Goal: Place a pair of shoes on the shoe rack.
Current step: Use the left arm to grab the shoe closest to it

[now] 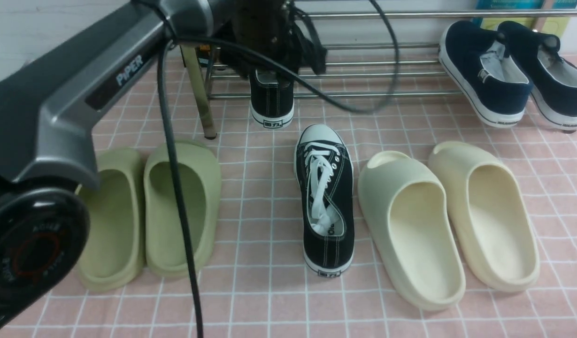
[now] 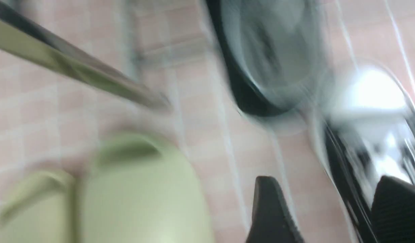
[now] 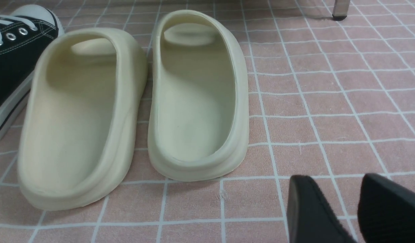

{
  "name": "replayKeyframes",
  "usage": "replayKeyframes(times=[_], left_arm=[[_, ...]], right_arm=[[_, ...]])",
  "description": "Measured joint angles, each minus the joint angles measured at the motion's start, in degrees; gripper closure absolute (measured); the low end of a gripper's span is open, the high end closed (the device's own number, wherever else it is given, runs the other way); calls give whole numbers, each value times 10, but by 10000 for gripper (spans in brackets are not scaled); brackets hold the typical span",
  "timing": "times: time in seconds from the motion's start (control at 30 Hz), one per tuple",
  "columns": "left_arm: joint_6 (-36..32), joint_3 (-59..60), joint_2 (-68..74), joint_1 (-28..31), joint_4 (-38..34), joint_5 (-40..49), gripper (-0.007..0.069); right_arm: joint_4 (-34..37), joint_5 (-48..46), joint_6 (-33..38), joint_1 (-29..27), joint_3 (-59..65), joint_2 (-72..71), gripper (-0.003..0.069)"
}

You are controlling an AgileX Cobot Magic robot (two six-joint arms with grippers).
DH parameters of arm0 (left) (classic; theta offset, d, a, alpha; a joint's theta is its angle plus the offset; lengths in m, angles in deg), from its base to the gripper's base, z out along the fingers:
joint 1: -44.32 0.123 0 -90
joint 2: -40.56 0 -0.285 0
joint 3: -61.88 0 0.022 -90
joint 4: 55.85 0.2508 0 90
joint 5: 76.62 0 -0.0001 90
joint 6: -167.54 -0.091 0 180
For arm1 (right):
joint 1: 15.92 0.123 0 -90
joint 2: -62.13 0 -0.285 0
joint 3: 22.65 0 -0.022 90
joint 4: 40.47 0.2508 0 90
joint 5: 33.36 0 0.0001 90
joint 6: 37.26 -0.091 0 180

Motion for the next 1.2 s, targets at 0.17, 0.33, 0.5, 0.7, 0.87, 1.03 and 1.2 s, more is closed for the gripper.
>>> replayKeyframes(times=[0.17,0.33,0.5,0.7,0.87,1.03,1.2], left_arm=[[-45,119,-5,-15,-123,-3,211],[3,194,-5,-16,-115,-82,211],[32,221,-4,-16,-105,-137,214],[49,224,13,-16,-103,-170,384],[61,224,24,-16,-103,-178,568],[69,214,16,-16,-104,-178,612],[70,173,-15,-16,-84,-157,612]], right_arm=[[0,0,0,0,0,0,421],[0,0,0,0,0,0,421],[0,0,0,0,0,0,421],[0,0,0,0,0,0,421],[0,0,0,0,0,0,421],[0,0,0,0,0,0,421],[0,0,0,0,0,0,421]])
